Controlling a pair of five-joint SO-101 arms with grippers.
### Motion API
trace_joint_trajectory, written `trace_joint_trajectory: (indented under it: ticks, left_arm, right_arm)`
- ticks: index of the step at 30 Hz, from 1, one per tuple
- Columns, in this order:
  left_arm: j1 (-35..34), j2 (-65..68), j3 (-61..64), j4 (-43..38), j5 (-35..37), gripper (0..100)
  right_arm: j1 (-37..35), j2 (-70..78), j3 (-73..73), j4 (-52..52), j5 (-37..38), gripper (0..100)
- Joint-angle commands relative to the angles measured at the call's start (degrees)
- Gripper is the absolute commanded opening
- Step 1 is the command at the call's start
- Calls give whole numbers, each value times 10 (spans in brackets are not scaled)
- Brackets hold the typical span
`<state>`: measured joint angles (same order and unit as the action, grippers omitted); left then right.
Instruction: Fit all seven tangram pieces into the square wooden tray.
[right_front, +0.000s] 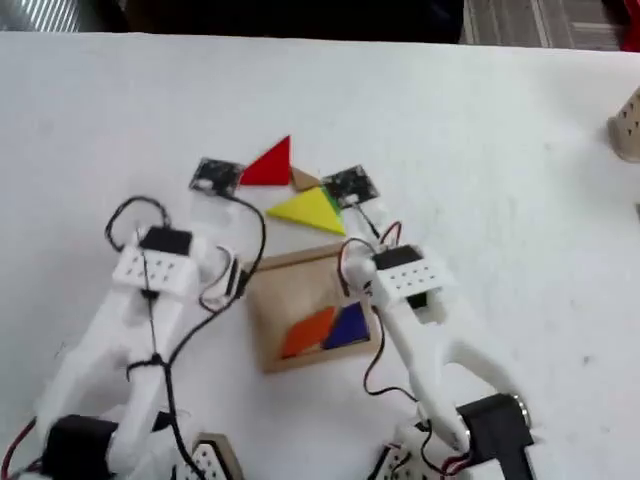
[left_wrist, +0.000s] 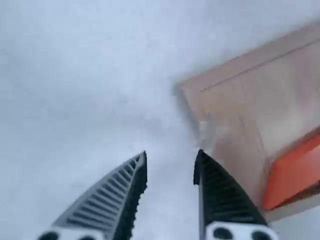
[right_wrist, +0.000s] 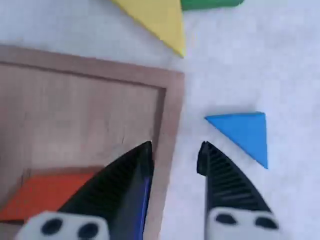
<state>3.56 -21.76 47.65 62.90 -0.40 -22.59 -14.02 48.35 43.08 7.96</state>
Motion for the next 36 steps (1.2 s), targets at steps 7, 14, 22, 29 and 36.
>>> trace_joint_trajectory:
  ticks: [7, 14, 22, 29, 36]
  left_arm:
    - [-160, 29, -4, -71, 6, 165]
    - [-178, 92, -47, -73, 7, 165]
    - [-160, 101, -47, -71, 6, 164]
    - [-83, 101, -43, -26, 7, 163]
    - [-8, 101, -13, -28, 7, 163]
  right_arm:
    - [-71, -18, -48, 0, 5, 37]
    - [-78, 67, -57, -19, 5, 18]
    - [-94, 70, -60, 98, 50, 18]
    - [-100, 70, -60, 119, 49, 18]
    - [-89, 33, -60, 138, 50, 18]
